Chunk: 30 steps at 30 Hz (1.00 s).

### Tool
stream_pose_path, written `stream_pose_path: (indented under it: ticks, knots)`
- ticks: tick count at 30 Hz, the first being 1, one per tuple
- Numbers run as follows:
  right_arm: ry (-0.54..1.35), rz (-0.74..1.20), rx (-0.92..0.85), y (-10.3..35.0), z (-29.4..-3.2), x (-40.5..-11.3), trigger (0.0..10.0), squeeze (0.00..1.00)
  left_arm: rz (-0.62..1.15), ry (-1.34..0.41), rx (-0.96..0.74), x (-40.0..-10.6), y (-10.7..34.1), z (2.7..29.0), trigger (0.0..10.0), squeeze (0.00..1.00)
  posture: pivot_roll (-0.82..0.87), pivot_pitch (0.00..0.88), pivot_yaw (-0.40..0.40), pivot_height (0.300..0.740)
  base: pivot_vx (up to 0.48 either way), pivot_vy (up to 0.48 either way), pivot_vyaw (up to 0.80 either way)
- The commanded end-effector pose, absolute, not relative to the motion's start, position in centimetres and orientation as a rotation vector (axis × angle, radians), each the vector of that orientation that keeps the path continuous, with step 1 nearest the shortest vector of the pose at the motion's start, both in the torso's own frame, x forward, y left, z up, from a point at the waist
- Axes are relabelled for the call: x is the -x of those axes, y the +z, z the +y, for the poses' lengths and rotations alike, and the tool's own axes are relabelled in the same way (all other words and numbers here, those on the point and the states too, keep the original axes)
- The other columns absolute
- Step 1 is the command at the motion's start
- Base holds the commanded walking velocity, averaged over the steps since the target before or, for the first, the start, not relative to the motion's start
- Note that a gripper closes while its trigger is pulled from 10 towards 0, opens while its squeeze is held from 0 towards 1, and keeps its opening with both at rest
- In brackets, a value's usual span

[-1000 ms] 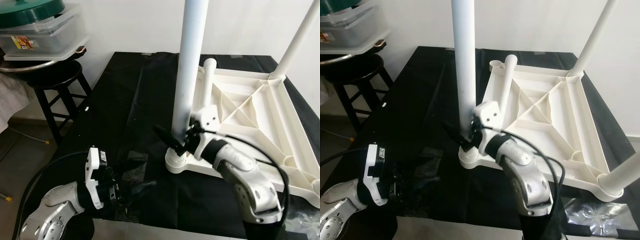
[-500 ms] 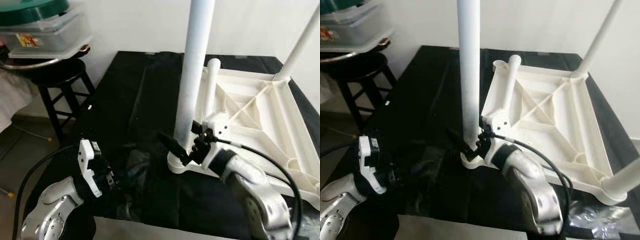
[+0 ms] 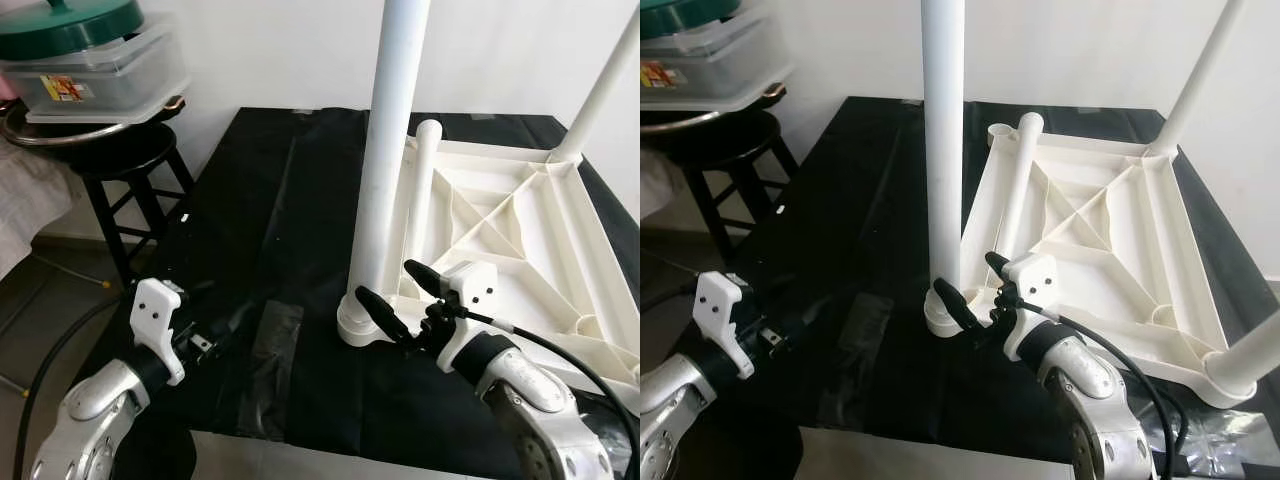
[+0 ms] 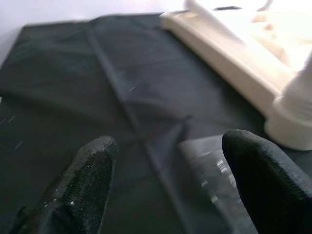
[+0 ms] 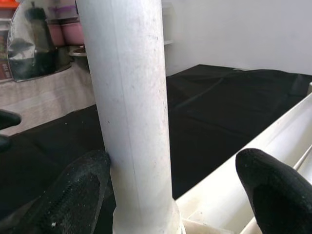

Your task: Building children table

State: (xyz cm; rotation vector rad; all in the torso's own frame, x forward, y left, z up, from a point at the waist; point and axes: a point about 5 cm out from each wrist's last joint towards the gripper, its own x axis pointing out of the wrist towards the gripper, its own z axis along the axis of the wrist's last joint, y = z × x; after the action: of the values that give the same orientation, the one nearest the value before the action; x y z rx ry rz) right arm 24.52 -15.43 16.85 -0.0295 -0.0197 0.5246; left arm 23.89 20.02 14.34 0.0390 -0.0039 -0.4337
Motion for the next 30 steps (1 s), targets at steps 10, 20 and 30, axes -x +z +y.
stream_pose_path:
  ticks: [10, 20, 30]
  knots:
    - [0.635, -0.002, 0.039, 16.4, -14.2, -23.8, 10.0, 0.00, -0.012, -0.231, 0.031, -23.7, 14.1, 21.1, 10.0, 0.00, -0.08, 0.074, 0.016, 0.740, 0.000, 0.000, 0.00]
    - [0.649, 0.009, 0.058, 15.9, -13.5, -23.6, 10.0, 0.00, 0.017, -0.196, 0.025, -24.0, 13.9, 21.3, 10.0, 0.00, -0.07, 0.063, 0.027, 0.740, 0.000, 0.144, 0.00]
    - [0.652, 0.029, 0.041, 15.4, -12.7, -23.9, 10.0, 0.00, 0.000, -0.213, -0.008, -24.0, 14.0, 21.0, 10.0, 0.00, -0.07, 0.053, 0.030, 0.740, 0.000, 0.336, -0.08]
